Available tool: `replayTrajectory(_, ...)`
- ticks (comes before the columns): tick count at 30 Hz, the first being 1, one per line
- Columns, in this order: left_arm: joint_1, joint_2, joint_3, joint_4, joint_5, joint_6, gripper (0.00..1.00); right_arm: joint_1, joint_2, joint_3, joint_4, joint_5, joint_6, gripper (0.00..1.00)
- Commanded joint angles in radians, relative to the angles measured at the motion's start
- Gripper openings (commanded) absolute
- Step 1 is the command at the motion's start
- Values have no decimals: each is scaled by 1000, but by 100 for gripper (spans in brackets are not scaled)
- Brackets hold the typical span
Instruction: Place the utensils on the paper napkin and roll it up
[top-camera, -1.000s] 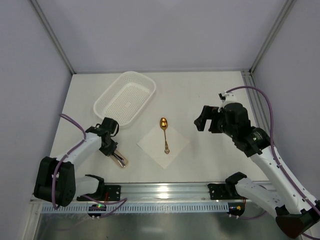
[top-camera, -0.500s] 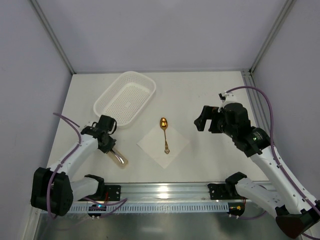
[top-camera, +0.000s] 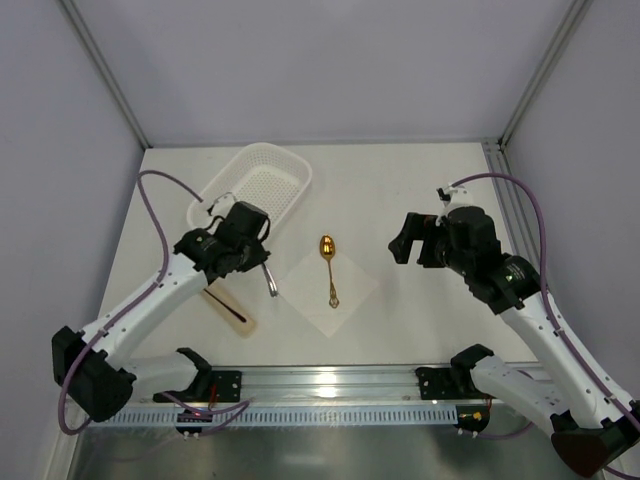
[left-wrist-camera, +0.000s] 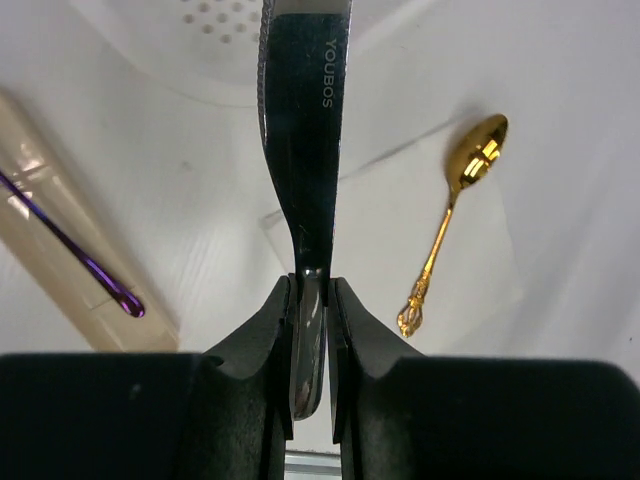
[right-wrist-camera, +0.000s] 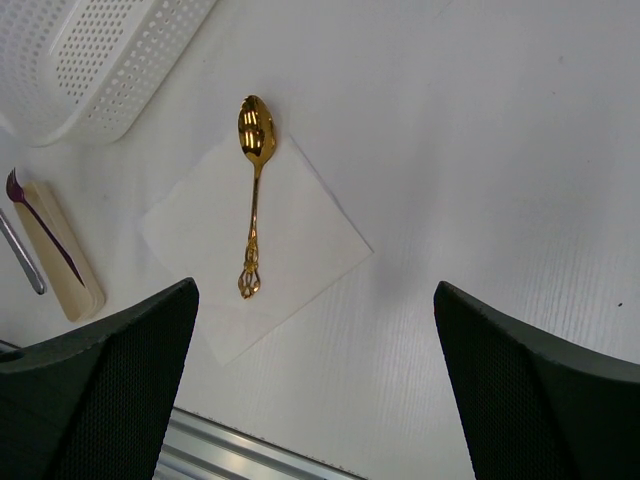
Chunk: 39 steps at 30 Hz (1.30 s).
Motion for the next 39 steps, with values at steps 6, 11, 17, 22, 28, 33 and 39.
replayTrajectory(6, -149, 257, 151, 226, 111, 126, 0, 2, -3, 34, -5, 12, -5, 100)
replayTrajectory(11, -175, 398, 214, 292, 178, 162, 0, 2, -4, 25, -2, 14, -10, 100)
replayTrajectory(17, -191, 535, 259, 335, 211, 148, 0, 2, 11, 17, 13, 15, -13, 100)
replayTrajectory(22, -191, 598, 263, 381, 241, 146, 0, 2, 15, 17, 16, 20, -16, 100)
replayTrajectory(28, -195, 668, 273, 400, 266, 159, 0, 2, 14, 15, 18, 29, -21, 100)
replayTrajectory(33, -195, 698, 283, 398, 266, 168, 0, 2, 15, 12, 16, 38, -22, 100)
replayTrajectory(39, -195, 721, 294, 395, 269, 173, 0, 2, 19, 12, 18, 40, -22, 100)
